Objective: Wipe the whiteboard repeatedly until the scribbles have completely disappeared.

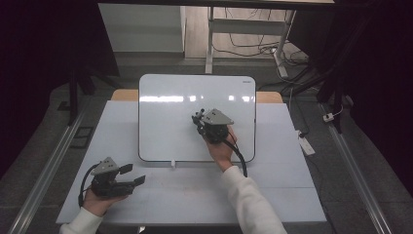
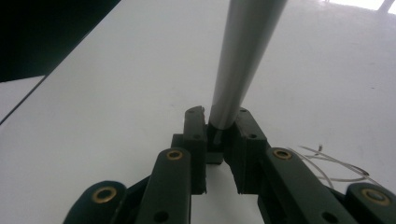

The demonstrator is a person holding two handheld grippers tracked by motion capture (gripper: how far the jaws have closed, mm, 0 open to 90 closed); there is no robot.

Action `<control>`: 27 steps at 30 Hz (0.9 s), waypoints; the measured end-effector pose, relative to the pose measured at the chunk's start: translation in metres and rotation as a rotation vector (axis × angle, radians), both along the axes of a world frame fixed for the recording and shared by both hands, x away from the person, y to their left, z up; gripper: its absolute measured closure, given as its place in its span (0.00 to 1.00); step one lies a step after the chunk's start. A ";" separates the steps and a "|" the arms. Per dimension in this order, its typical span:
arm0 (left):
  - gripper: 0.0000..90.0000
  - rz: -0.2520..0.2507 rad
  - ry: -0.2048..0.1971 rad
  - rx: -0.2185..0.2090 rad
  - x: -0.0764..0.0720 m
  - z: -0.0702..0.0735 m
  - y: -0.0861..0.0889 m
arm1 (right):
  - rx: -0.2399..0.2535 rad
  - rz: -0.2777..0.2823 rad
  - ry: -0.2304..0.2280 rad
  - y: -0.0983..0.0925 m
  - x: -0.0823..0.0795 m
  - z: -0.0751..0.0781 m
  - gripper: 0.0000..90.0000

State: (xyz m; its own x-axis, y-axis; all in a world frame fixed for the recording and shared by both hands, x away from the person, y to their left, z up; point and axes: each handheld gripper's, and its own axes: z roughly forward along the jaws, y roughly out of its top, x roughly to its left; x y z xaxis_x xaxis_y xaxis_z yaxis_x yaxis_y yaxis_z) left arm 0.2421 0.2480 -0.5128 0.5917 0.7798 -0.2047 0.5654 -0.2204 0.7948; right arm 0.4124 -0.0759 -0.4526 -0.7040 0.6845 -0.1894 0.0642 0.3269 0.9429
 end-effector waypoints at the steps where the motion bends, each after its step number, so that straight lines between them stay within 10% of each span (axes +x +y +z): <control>1: 0.31 0.000 -0.002 0.000 -0.001 0.000 0.001 | 0.020 -0.024 0.001 -0.006 0.003 0.002 0.87; 5: 0.31 0.006 0.001 -0.008 0.001 0.000 0.003 | 0.069 -0.102 0.004 -0.026 0.008 0.008 0.87; 9: 0.31 0.000 0.001 -0.003 0.001 0.000 0.001 | -0.017 -0.033 -0.009 -0.016 0.000 0.003 0.87; 14: 0.31 0.006 -0.005 -0.007 0.000 0.001 0.002 | 0.090 -0.124 0.013 -0.039 0.015 0.014 0.87; 19: 0.31 0.004 0.000 -0.005 0.001 0.000 0.002 | -0.044 -0.022 -0.017 -0.022 0.001 0.004 0.87; 27: 0.31 0.006 -0.003 -0.005 0.001 0.000 0.002 | 0.079 -0.094 0.010 -0.039 0.019 0.017 0.87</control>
State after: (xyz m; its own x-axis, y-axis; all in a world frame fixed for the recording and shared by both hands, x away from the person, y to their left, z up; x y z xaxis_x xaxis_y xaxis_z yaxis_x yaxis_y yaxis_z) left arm 0.2428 0.2501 -0.5123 0.5880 0.7819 -0.2072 0.5643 -0.2130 0.7976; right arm 0.4313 -0.1151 -0.4358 -0.6378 0.7598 -0.1259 0.1005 0.2442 0.9645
